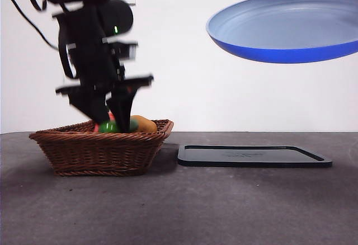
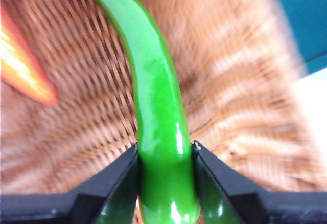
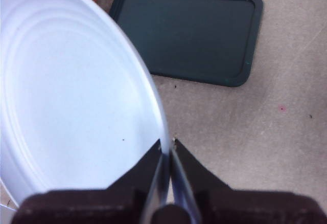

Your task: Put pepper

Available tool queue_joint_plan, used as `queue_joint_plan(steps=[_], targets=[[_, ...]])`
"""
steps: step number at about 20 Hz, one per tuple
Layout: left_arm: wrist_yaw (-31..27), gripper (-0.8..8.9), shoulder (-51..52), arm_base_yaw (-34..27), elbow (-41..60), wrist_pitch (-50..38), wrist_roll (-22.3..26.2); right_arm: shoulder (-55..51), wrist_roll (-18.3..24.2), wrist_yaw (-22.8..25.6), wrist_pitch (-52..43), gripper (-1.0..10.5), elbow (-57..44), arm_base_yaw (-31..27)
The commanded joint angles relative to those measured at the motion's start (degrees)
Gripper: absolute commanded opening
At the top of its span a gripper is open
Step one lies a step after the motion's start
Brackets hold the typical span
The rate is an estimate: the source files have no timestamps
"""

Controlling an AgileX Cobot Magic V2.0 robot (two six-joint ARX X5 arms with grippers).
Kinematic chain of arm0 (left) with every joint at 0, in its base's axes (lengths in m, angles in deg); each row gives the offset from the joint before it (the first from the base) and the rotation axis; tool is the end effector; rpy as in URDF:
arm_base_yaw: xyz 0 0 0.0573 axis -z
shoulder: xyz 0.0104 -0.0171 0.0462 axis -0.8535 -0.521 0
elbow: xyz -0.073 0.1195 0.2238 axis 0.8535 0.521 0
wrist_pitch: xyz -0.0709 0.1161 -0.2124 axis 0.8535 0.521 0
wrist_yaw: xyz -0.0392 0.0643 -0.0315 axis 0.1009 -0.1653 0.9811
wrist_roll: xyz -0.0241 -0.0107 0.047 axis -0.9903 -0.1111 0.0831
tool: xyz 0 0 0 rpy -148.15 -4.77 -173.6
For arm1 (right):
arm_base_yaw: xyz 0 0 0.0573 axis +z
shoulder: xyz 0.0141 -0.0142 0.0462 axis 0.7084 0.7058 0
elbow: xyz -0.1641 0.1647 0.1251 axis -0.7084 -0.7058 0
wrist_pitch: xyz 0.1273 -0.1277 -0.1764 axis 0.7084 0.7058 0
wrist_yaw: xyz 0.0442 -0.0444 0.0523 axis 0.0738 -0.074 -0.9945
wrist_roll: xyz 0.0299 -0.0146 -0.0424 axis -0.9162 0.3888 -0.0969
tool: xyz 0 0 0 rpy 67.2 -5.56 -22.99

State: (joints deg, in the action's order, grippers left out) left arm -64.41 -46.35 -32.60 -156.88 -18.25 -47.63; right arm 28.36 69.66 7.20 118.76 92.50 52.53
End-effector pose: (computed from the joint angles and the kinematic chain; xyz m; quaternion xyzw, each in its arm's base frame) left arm 0.3386 -0.1653 0.2207 0.0744 0.5138 -0.1684 0.8379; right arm 0.1731 0.0300 0.3375 0.0249 0.4106 0.1764 0.8943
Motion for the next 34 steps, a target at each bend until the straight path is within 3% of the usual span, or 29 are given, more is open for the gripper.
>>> queue_joint_plan(steps=[1, 7, 11, 13, 19, 26, 30, 34], targets=[[0.07, 1.25, 2.45, 0.26, -1.14, -0.39, -0.61, 1.31, -0.59, -0.2, -0.57, 0.0, 0.57, 0.04], [4.28, 1.25, 13.75, 1.64, -1.14, -0.24, -0.61, 11.04, -4.04, -0.28, -4.07, 0.0, 0.57, 0.15], [13.35, 1.25, 17.7, 5.7, -1.14, -1.01, -1.4, 20.96, -9.6, -8.72, -11.63, 0.0, 0.57, 1.2], [16.48, 1.26, 17.4, 9.16, -1.14, -1.55, -1.86, 24.94, -11.98, -9.29, -14.82, 0.0, 0.57, 2.91], [15.19, 1.26, 11.41, 17.11, -1.11, -3.23, -0.13, 29.07, -13.86, -9.29, -17.33, 0.0, 0.57, 6.29], [12.87, 1.28, 2.54, 19.08, -1.11, -3.02, -0.11, 29.07, -13.88, -9.25, -16.39, 0.0, 0.57, 6.01], [9.05, 2.26, 2.27, 19.98, -1.11, -3.93, -0.13, 29.07, -13.88, -9.25, -16.0, 0.0, 0.57, 5.99], [9.25, 2.34, 2.29, 20.26, -1.11, -3.91, -0.13, 29.07, -13.9, -9.25, -15.15, 0.0, 0.57, 5.99]])
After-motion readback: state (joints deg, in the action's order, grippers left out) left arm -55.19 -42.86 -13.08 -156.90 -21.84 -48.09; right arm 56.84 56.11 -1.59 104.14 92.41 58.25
